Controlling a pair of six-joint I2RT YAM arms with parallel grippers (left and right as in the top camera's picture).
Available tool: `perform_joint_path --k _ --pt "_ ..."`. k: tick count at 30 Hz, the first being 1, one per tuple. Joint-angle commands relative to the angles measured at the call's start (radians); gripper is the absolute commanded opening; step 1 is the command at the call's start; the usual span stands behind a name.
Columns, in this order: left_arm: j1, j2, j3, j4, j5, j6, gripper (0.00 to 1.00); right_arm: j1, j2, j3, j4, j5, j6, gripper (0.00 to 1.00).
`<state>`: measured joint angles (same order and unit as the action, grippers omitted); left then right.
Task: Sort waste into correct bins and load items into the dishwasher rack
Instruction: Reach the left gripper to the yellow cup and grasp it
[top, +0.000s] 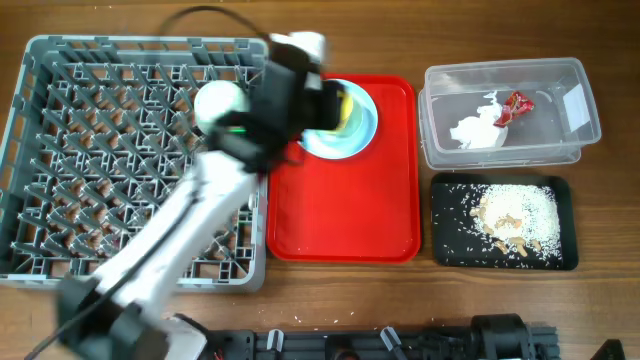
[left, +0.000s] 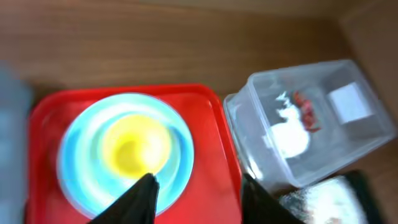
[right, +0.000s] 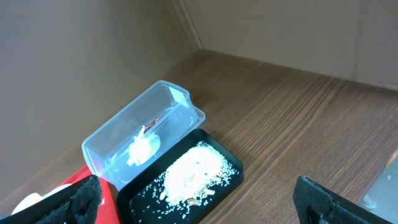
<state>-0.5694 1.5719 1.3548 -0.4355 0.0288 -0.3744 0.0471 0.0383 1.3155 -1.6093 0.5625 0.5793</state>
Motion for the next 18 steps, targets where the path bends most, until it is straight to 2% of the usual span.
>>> perform_joint_path --k 1,4,6,11,15,16,18 --pt "-0.086 0.164 -0.007 0.108 -0.166 0.106 0.40 0.000 0.002 -0.002 0.002 0.014 0.000 1.00" --pt "-0.079 0.270 -0.007 0.173 -0.184 0.106 0.39 0.000 0.002 -0.002 0.002 0.014 0.000 1.00" --pt "-0.079 0.291 -0.007 0.175 -0.259 0.106 0.38 0.000 0.002 -0.002 0.002 0.014 0.000 1.00" --pt "-0.078 0.357 -0.008 0.186 -0.266 0.109 0.34 0.000 0.002 -0.002 0.002 0.014 0.000 1.00" --pt "-0.070 0.412 -0.008 0.200 -0.266 0.110 0.37 0.000 0.002 -0.002 0.002 0.014 0.000 1.00" --pt "-0.064 0.413 -0.008 0.200 -0.266 0.110 0.34 0.000 0.002 -0.002 0.002 0.014 0.000 1.00" --pt "-0.042 0.413 -0.008 0.200 -0.266 0.110 0.20 0.000 0.002 -0.002 0.002 0.014 0.000 1.00"
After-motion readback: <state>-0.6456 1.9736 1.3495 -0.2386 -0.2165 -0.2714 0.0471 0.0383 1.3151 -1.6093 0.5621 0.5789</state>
